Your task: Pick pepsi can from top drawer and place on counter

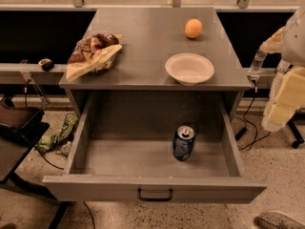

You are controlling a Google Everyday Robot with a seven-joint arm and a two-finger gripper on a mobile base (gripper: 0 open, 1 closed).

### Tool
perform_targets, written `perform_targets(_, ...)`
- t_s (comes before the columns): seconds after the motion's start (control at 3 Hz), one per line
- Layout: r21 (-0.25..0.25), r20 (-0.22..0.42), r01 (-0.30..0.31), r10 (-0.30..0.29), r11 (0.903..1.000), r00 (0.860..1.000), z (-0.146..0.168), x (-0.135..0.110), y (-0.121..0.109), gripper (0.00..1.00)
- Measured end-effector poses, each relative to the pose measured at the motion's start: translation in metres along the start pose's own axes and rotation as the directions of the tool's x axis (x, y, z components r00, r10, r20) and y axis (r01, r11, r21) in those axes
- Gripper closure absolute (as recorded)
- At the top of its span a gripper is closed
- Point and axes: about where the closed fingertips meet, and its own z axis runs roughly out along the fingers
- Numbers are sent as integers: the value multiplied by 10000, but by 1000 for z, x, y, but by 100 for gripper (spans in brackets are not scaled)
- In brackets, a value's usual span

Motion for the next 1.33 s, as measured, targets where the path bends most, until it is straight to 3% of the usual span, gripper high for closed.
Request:
perform_targets(0.33, 0, 3, -2, 2, 10000, 10000, 0, 0, 0, 0)
perform_targets(0.67, -60, 525, -336, 339, 9994, 9980, 8, 0, 2, 0)
perform_targets(1.0, -143, 1868, -858, 870, 9962, 9785, 34, 10, -1, 0)
perform_targets(1.33, 146, 3768, -1232, 1087, 9923, 9199, 63, 15, -8, 0)
